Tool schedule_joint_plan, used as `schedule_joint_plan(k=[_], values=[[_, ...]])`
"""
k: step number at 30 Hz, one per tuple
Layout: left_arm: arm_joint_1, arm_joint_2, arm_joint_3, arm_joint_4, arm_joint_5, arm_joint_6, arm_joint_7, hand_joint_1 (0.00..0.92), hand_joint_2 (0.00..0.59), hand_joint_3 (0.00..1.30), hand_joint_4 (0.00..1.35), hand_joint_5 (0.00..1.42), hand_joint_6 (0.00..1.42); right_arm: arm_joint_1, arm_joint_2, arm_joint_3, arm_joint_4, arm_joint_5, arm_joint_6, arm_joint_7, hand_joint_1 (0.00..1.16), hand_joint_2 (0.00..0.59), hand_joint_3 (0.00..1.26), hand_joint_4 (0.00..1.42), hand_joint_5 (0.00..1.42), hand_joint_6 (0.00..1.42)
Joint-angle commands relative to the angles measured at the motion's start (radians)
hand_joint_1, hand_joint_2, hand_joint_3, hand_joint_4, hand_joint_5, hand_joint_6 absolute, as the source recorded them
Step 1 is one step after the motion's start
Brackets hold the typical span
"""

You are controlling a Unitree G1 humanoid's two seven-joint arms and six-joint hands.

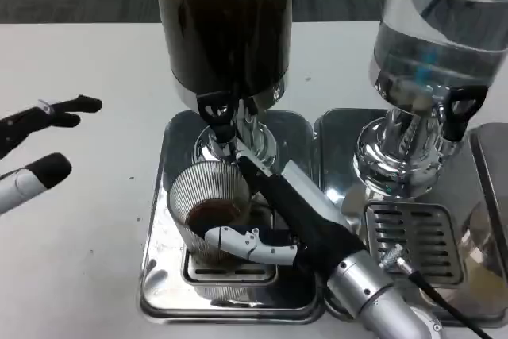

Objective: Grasp the cup under the faucet to collect the drink, then remove the cup.

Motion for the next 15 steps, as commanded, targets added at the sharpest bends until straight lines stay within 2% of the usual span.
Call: schedule_joint_plan(k=[1,15], values=[[0.010,0.011,-0.012,0.011,0.020,-0.017,0.020,0.000,0.071,0.22,0.13,0.16,0.09,-0.008,0.004,0.006,0.011,-0.001,-0.013,0.000,0.52,0.216,0.00,0.00,0.00,0.05],[0.002,0.008,-0.032,0.052,0.023,-0.020,0.033,0.000,0.081,0.21,0.13,0.16,0.09,-0.023,0.004,0.006,0.042,0.015,-0.023,0.011,0.52,0.212,0.00,0.00,0.00,0.05]])
